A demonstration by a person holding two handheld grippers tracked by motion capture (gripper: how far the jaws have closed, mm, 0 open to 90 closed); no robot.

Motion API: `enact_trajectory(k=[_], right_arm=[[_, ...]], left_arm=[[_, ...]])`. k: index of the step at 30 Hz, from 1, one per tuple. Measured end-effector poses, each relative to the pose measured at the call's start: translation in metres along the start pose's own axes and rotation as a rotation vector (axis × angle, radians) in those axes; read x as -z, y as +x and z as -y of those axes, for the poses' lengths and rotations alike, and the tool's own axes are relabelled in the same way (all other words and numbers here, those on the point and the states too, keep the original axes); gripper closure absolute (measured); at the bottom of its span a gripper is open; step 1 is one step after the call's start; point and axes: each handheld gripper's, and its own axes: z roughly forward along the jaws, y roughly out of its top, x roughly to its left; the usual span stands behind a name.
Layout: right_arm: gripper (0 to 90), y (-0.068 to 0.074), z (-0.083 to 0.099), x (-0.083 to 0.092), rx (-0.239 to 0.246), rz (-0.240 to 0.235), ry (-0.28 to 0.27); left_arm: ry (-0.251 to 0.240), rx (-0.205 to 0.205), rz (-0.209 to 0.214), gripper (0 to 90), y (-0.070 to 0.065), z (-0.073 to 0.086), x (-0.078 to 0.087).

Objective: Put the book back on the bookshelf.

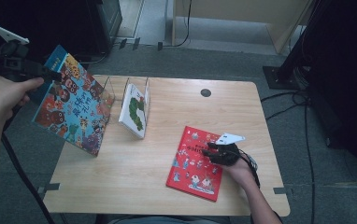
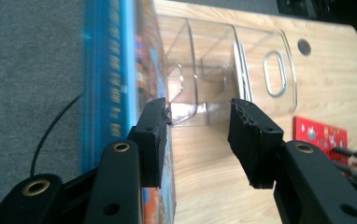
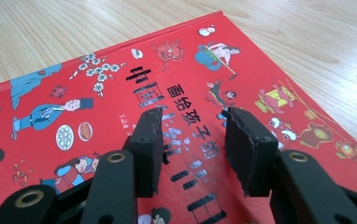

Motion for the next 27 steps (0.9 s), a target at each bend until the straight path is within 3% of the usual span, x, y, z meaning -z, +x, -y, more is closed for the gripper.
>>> enact_trajectory(k=[5,14,16,19,27], right_arm=[[58.1,-0.002,0.001,0.003,-0.01,0.003,-0.004],[58.9,-0.004,0.004,0.011,-0.017,0.013,-0.01],[59.2,-0.006,0.005,0.013,-0.022,0.016,-0.011],[60.6,-0.008,0.007,0.015,-0.043,0.015,-0.006],[63.3,-0.013,0.011,0.02,-0.058,0.03,0.002]], left_arm=[[0.019,-0.013,0.058,57.5,-0.014,0.007,-0.015],[0.04,-0.059,0.123,55.4,-0.039,0.026,-0.039],[0.043,-0.052,0.177,54.9,-0.042,0.029,-0.043],[0.021,-0.065,0.209,55.0,-0.046,0.036,-0.045],[0.046,-0.128,0.197,53.7,-0.066,0.055,-0.063]])
